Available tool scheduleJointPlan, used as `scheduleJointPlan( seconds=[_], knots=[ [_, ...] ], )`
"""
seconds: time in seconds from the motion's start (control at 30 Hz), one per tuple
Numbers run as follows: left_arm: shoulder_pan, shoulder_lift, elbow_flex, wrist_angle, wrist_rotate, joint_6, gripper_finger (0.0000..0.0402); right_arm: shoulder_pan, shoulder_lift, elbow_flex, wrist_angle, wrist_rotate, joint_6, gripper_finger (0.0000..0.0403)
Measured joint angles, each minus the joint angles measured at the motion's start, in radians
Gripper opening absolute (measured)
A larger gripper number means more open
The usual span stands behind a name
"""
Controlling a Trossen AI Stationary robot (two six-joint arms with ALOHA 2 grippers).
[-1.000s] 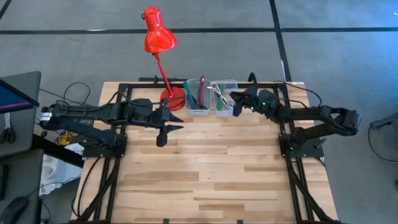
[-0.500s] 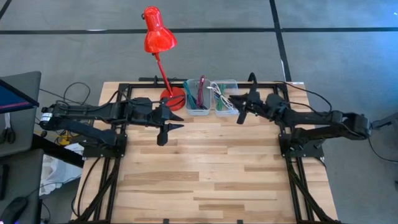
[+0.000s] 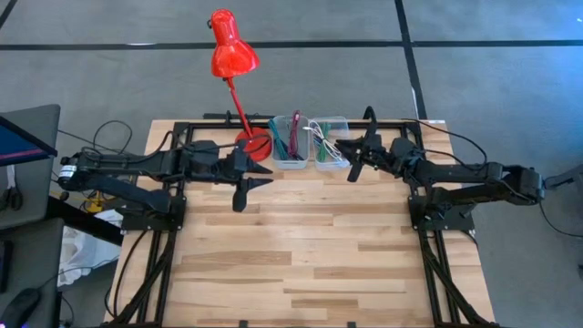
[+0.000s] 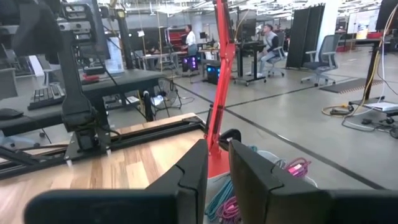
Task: Pick & Place USB Port
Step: Return to Home Position
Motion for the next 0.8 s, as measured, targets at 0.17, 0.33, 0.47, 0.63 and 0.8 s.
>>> scheduleJointPlan(
  seconds=[0.17, 0.33, 0.47, 0.63, 0.8],
  knots=[
    [0.0, -0.007, 0.0, 0.032, 0.0, 0.002, 0.0104, 0.0, 0.0, 0.0, 0.001, 0.0, 0.023, 0.006],
    [0.011, -0.006, 0.0, 0.03, 0.0, 0.001, 0.0104, -0.004, 0.0, 0.0, -0.01, 0.0, 0.052, 0.006],
    [0.013, -0.011, 0.0, 0.028, 0.0, 0.016, 0.0104, 0.0, 0.001, 0.0, -0.009, -0.001, 0.101, 0.006],
    [-0.002, -0.028, -0.001, 0.028, 0.0, 0.03, 0.0104, 0.027, -0.008, 0.0, -0.03, -0.051, 0.001, 0.006],
    [-0.038, -0.089, -0.001, -0.042, 0.003, 0.063, 0.0104, 0.068, -0.051, 0.0, -0.068, -0.056, -0.072, 0.006]
  ],
)
